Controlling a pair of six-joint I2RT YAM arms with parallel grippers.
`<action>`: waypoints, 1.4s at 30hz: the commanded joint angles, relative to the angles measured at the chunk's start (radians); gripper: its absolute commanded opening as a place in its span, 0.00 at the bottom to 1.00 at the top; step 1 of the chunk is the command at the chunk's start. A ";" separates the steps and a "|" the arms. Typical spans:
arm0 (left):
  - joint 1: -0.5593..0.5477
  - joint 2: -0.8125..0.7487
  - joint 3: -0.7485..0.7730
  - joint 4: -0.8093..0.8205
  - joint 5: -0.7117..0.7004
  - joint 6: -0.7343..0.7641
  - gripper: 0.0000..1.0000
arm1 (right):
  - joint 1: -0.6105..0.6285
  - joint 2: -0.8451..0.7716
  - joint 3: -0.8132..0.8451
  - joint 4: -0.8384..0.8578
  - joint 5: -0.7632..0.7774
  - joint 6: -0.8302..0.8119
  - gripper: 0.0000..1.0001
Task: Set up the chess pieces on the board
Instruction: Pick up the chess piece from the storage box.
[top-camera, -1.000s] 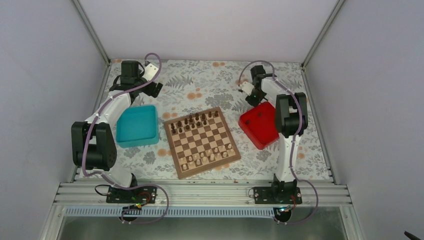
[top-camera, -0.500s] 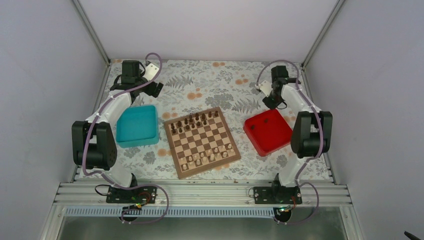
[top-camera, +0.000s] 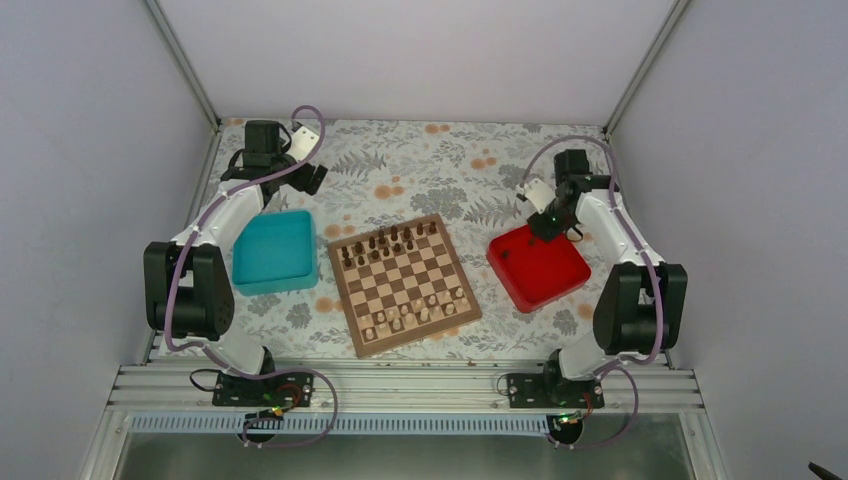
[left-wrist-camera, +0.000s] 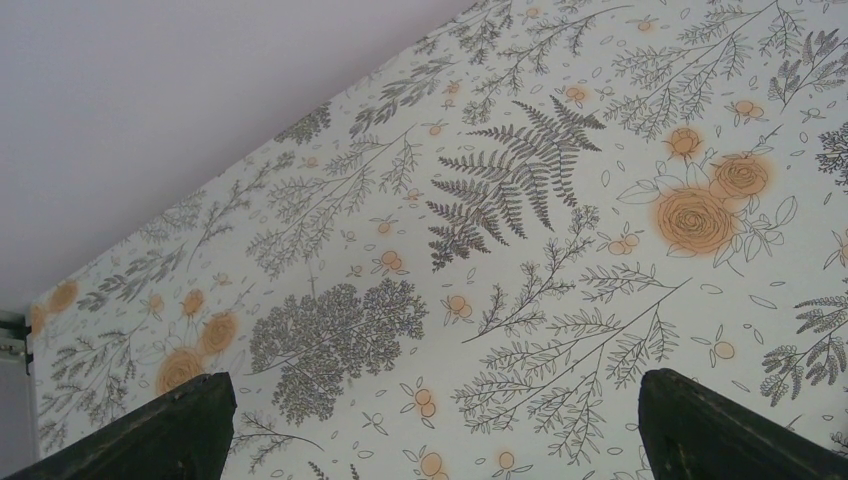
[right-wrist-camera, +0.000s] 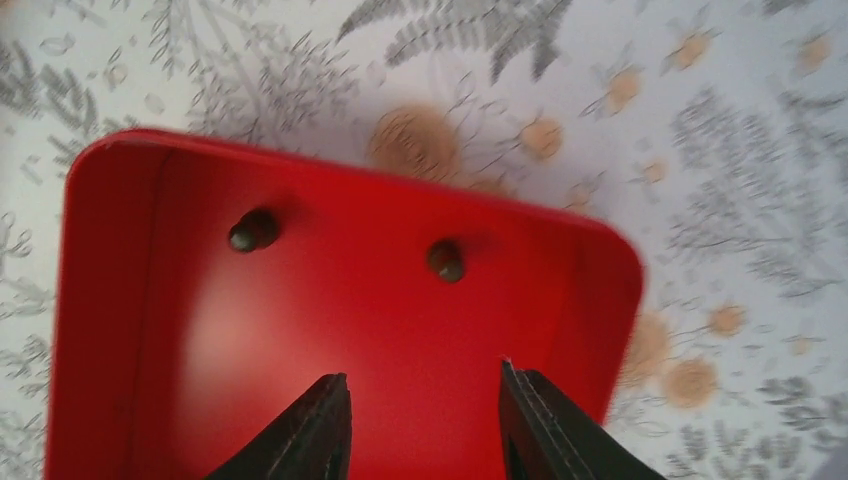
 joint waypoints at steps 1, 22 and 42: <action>-0.004 0.012 0.029 0.003 0.016 0.008 1.00 | -0.012 -0.035 -0.085 -0.006 -0.090 0.027 0.40; -0.006 0.014 0.023 0.006 0.007 0.012 1.00 | -0.026 0.164 -0.111 0.206 -0.047 0.078 0.39; -0.005 0.027 0.025 0.003 0.008 0.013 1.00 | -0.051 0.135 -0.106 0.139 -0.085 0.063 0.38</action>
